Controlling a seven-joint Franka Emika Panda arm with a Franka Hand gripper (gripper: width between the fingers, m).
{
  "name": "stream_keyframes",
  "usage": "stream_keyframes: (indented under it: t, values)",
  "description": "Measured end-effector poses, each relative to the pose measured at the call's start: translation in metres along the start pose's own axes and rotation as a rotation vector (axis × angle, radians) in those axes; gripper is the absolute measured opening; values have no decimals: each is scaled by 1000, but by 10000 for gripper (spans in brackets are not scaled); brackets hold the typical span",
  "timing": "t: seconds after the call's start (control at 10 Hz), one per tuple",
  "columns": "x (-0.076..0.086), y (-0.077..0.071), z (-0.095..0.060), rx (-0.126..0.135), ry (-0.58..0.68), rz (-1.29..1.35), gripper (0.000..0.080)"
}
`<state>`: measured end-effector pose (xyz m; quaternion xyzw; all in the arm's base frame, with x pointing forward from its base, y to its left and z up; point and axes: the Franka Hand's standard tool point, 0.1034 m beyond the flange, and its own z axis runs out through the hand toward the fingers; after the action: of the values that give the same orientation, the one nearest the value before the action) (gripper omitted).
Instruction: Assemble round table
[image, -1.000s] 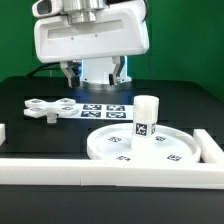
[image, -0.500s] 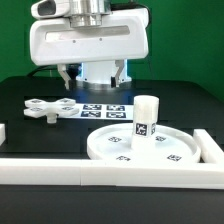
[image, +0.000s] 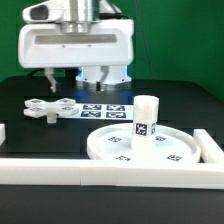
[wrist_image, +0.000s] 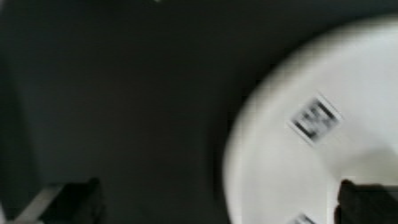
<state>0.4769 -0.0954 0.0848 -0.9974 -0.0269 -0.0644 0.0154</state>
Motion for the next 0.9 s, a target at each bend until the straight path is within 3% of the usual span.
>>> stream_keyframes:
  t: [0.3,0.5,0.7,0.8,0.9]
  values:
    - [-29,48,1,-4,-21,-60,649]
    - [-27,37,3,10,-36,-49,649]
    - [-27,38,4,9,-38,-45,649]
    - [-36,28,8,26,-108,-14,649]
    - [-44,26,11,22,-154,-34,649]
